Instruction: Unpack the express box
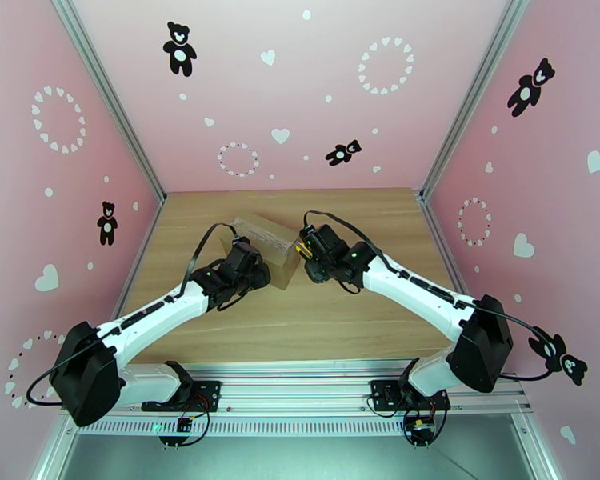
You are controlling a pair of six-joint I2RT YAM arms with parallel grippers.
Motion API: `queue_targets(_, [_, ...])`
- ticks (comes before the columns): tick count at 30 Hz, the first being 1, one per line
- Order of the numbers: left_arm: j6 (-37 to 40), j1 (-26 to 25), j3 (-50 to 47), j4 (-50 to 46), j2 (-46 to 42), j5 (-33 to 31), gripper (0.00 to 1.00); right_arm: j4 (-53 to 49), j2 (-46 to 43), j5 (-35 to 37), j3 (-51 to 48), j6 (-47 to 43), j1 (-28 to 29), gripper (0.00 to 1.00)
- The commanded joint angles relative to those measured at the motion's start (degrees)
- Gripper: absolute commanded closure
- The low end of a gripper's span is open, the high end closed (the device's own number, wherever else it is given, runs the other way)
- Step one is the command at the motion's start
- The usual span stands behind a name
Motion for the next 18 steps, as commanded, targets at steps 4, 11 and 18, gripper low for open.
queue_targets(4, [-0.3,-0.3,2.4,2.1,1.0,-2.5,0.54,-3.1,-1.6,1.0,0.3,0.4,1.0,1.00])
queue_targets(11, [-0.5,-0.3,3.0,2.0,2.1,-3.0,0.54,-3.5,-1.8,1.3,0.7,0.3,1.3,1.00])
queue_targets(18, [-0.2,-0.2,3.7,1.8,2.5,-4.2,0.54,-4.1,-1.7,2.3,1.0,0.4,1.9,1.00])
